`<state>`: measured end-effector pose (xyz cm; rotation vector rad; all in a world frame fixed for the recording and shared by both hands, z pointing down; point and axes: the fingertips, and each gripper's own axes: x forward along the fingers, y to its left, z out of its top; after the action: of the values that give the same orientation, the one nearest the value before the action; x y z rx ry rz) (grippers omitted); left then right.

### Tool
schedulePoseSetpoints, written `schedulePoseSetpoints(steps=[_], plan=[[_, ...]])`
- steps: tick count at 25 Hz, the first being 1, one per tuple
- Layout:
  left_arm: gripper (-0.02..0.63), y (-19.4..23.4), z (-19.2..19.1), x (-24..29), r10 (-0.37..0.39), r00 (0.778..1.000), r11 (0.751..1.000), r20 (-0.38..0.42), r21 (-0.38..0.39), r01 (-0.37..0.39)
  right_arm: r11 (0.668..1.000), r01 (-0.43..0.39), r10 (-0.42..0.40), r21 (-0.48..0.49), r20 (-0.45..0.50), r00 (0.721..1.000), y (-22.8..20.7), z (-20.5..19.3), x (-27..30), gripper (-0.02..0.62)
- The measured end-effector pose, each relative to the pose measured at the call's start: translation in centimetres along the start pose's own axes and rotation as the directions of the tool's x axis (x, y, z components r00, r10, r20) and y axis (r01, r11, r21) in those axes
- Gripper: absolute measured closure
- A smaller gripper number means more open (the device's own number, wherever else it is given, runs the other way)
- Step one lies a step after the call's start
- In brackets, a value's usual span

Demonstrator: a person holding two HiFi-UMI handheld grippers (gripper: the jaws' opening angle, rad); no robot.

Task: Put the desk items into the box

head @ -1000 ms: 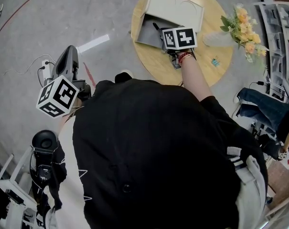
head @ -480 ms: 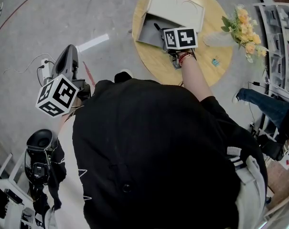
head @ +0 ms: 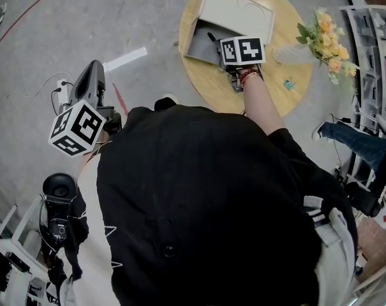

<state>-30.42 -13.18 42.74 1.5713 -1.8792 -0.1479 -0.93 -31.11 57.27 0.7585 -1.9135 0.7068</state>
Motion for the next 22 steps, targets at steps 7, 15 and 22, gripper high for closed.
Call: schedulePoseSetpoints(steps=[7,15,22], plan=[[0.595,-0.4,0.6,0.0,-0.01,1.0,1.0,0.009,0.016,0.009,1.0,0.004,-0.004,0.009,-0.004,1.0,-0.1,-0.1,0.0,0.552],[0.595,-1.0,1.2,-0.3,-0.017,1.0,0.999,0.02,0.033,0.016,0.999,-0.018,0.018,0.04,-0.004,1.0,0.1,-0.4,0.3,0.527],[0.595,-1.1,1.7,-1.2,-0.001,0.999,0.999,0.041,0.037,-0.001,1.0,-0.006,0.006,0.016,-0.025,1.0,0.0,-0.7,0.5,0.52]])
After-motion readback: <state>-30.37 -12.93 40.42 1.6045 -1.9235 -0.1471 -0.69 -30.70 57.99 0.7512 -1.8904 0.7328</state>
